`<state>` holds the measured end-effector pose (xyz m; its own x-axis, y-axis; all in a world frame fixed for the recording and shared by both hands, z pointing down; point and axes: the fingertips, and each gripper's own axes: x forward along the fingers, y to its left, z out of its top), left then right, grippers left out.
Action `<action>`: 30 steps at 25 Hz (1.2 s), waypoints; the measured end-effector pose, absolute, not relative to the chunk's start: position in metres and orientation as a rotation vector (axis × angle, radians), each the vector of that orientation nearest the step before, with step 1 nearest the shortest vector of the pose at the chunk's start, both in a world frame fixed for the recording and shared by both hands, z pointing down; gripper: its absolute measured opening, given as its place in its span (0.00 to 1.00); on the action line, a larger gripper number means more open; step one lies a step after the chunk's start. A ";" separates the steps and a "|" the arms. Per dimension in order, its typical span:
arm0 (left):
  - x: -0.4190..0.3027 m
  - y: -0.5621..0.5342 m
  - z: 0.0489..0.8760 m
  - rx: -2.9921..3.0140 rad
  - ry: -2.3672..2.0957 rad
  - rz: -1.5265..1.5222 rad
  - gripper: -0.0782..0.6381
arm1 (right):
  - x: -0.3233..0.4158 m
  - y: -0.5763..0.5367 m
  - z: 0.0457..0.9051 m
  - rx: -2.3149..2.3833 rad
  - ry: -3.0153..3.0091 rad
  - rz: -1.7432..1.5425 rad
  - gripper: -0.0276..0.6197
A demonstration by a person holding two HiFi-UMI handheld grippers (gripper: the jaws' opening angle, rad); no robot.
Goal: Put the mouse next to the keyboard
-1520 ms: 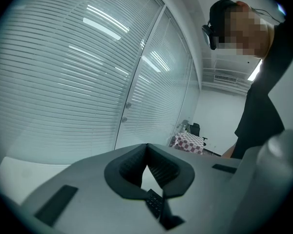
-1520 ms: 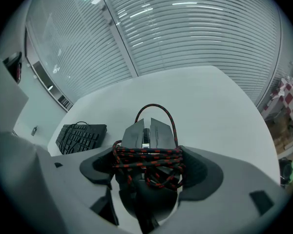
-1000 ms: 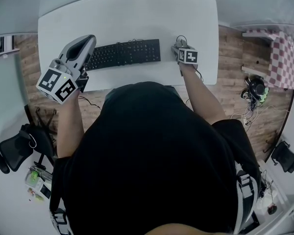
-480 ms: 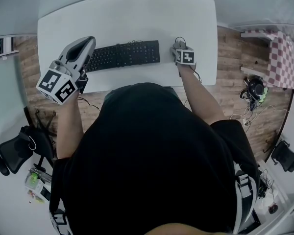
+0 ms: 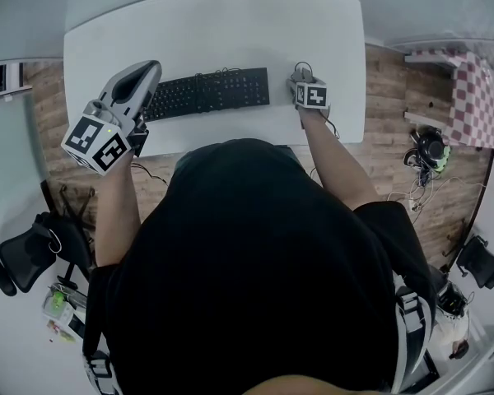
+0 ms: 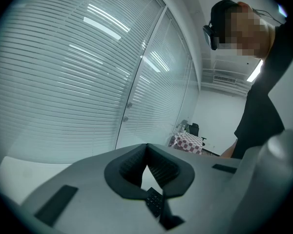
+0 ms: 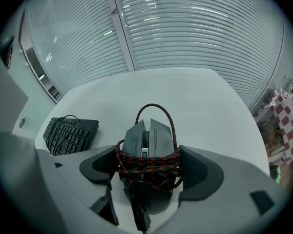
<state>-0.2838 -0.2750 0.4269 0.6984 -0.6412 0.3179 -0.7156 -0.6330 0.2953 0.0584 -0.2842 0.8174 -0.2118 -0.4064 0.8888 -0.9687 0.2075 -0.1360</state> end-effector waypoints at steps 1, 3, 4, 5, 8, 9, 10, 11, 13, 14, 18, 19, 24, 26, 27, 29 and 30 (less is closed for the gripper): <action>-0.283 -0.275 0.427 2.510 -1.053 0.250 0.14 | 0.059 -0.285 0.817 1.293 -1.749 0.961 0.66; -0.282 -0.274 0.427 2.513 -1.053 0.239 0.14 | 0.060 -0.284 0.816 1.293 -1.754 0.956 0.66; -0.282 -0.274 0.427 2.515 -1.052 0.241 0.14 | 0.060 -0.284 0.815 1.294 -1.755 0.954 0.66; -0.282 -0.273 0.427 2.515 -1.051 0.245 0.14 | 0.060 -0.284 0.815 1.294 -1.756 0.953 0.66; -0.281 -0.272 0.425 2.516 -1.049 0.247 0.14 | 0.061 -0.284 0.810 1.298 -1.759 0.950 0.66; -0.280 -0.272 0.424 2.516 -1.049 0.249 0.14 | 0.061 -0.284 0.809 1.299 -1.762 0.950 0.66; -0.280 -0.271 0.424 2.517 -1.048 0.250 0.14 | 0.062 -0.285 0.808 1.300 -1.766 0.950 0.66; -0.280 -0.272 0.424 2.518 -1.048 0.248 0.14 | 0.062 -0.285 0.807 1.301 -1.769 0.950 0.66; -0.280 -0.272 0.424 2.519 -1.047 0.247 0.14 | 0.061 -0.286 0.806 1.302 -1.774 0.948 0.66; -0.280 -0.272 0.425 2.519 -1.047 0.247 0.14 | 0.061 -0.286 0.806 1.302 -1.776 0.947 0.66; -0.279 -0.270 0.422 2.522 -1.054 0.227 0.14 | 0.061 -0.285 0.800 1.293 -1.793 0.934 0.66; -0.279 -0.269 0.422 2.521 -1.054 0.224 0.14 | 0.060 -0.286 0.798 1.292 -1.800 0.930 0.66; -0.276 -0.265 0.419 2.525 -1.056 0.217 0.14 | 0.065 -0.290 0.784 1.309 -1.824 0.922 0.66; -0.275 -0.264 0.416 2.523 -1.059 0.204 0.14 | 0.067 -0.293 0.777 1.324 -1.844 0.922 0.66; -0.274 -0.263 0.415 2.523 -1.060 0.204 0.14 | 0.068 -0.295 0.773 1.335 -1.854 0.923 0.66; -0.273 -0.262 0.413 2.525 -1.061 0.204 0.14 | 0.073 -0.301 0.765 1.360 -1.869 0.930 0.66; -0.273 -0.262 0.412 2.527 -1.061 0.203 0.14 | 0.075 -0.305 0.759 1.374 -1.876 0.932 0.66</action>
